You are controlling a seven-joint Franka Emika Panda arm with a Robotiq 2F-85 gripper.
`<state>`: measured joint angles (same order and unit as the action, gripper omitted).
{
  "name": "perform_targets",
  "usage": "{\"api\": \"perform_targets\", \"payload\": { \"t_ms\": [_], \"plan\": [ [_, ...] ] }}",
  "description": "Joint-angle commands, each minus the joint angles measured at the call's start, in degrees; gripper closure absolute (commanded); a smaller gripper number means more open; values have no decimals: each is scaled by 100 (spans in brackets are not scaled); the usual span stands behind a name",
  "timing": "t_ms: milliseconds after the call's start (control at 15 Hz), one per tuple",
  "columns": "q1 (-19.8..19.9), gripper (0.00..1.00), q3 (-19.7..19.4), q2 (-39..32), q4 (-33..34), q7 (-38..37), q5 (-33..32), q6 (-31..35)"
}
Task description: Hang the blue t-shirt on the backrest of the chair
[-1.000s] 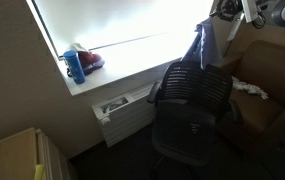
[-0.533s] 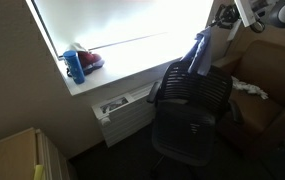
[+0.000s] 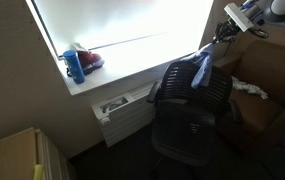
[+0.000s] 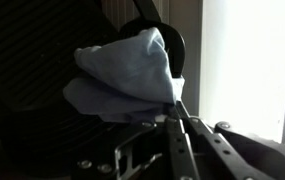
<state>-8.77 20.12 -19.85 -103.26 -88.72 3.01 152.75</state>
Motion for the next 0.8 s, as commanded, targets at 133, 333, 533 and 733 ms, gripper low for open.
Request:
{"api": "perform_targets", "payload": {
  "t_ms": [133,333,533,733],
  "plan": [
    [-458,77,-491,40,19,200,321,-3],
    [-457,74,-500,40,25,201,321,-3],
    [-457,74,-500,40,25,201,321,-3],
    [-457,74,-500,40,26,201,321,-3]
  ]
}}
